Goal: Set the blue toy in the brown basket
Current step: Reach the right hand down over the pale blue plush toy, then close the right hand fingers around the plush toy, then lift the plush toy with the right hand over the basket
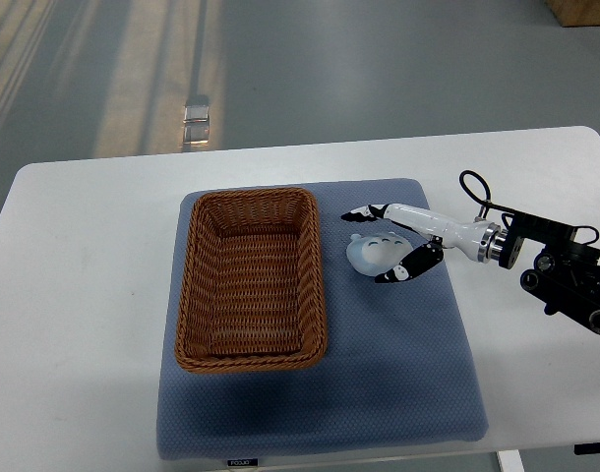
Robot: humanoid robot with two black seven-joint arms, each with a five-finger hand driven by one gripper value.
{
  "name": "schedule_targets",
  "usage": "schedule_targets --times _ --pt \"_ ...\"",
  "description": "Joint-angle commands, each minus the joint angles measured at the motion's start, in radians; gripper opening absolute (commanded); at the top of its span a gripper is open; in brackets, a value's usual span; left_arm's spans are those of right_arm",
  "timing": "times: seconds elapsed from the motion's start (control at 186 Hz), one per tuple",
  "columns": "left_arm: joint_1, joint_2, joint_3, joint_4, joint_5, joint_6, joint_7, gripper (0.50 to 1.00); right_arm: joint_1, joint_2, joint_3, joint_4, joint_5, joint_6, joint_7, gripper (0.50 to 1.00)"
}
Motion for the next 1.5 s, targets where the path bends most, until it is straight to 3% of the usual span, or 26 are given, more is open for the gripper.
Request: schedule_targets --times 0.0,0.536,0.885,1.008,1.073,1.497 --pt "0.0 0.0 0.0 0.0 0.0 0.0 0.0 1.0 0.002 0.005 -0.008 -0.003 -0.008 -0.026 -0.007 0.907" --pt "0.0 0.0 0.0 0.0 0.0 0.0 0.001 1.0 0.004 0.005 -0.069 -0.04 -0.019 -0.095 -0.013 0.883" --pt "0.0 0.0 0.0 -0.001 0.0 0.0 0.001 1.0 0.001 0.013 -0.071 -0.063 -0.019 -0.115 -0.013 0.754" --pt "0.0 0.0 0.0 0.0 0.0 0.0 0.001 1.0 0.002 0.011 -0.068 -0.064 -0.019 -0.118 -0.013 0.621" --pt "0.0 0.0 0.0 -0.001 0.0 0.0 0.0 1.0 0.002 0.013 -0.065 -0.066 -0.018 -0.128 -0.013 0.5" --pt "-0.003 0.0 0.0 0.0 0.0 0.0 0.001 1.0 0.062 0.008 -0.031 -0.046 0.074 -0.17 -0.011 0.5"
